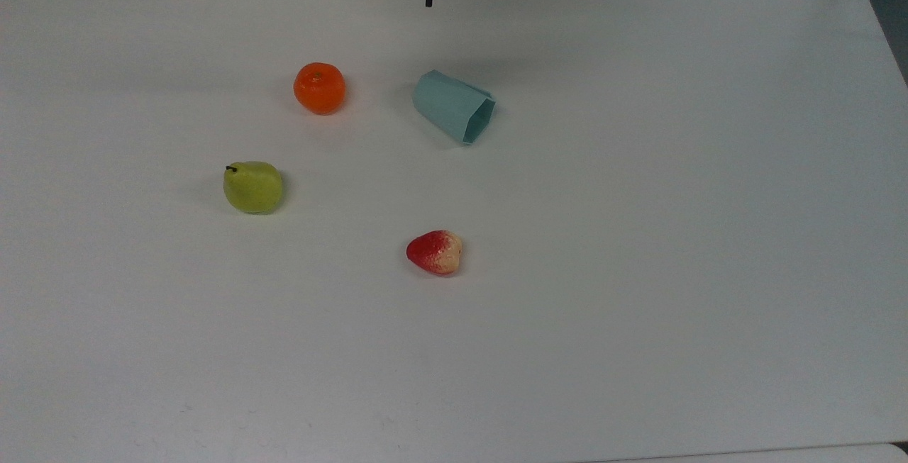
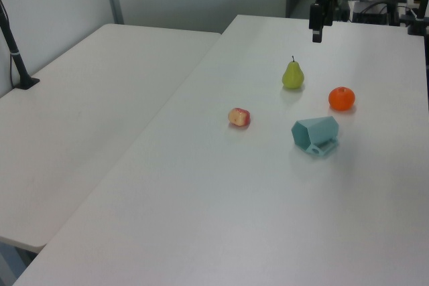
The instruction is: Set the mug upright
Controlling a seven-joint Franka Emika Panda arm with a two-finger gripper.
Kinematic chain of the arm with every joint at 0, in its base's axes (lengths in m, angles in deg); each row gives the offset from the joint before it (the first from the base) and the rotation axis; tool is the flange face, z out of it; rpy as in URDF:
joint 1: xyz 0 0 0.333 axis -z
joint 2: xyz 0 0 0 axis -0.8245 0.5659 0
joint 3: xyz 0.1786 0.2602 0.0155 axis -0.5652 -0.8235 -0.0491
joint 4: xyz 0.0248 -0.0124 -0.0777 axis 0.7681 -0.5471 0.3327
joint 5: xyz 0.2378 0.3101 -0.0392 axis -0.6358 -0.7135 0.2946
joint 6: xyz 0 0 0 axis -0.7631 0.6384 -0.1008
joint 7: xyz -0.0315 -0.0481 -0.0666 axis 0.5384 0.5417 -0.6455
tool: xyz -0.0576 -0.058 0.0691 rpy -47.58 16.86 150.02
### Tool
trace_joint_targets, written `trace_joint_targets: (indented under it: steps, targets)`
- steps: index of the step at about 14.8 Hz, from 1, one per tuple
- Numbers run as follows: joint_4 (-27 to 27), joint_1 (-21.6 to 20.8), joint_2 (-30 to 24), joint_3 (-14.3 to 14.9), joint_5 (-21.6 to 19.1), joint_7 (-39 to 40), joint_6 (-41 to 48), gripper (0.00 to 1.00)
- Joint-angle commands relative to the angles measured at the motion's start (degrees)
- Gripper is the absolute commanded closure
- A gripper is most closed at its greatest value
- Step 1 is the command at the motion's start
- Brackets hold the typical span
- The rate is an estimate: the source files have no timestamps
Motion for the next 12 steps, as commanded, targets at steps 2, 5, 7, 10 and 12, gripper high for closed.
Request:
trace_joint_targets:
  steps: [2, 5, 7, 10, 12]
  targets:
    - [-2.0, -0.8, -1.5, 0.4, 0.7, -1.3, -1.8, 0.00]
    - [-1.7, -0.9, -1.2, 0.4, 0.9, -1.2, -1.4, 0.00]
    - [-1.2, -1.8, -0.4, 0.2, 0.9, -1.2, -1.0, 0.00]
    - [3.2, -5.2, 3.2, 0.2, 5.8, -3.0, 5.2, 0.00]
    - [3.8, -8.0, 4.6, 0.2, 7.4, -8.0, 5.5, 0.00]
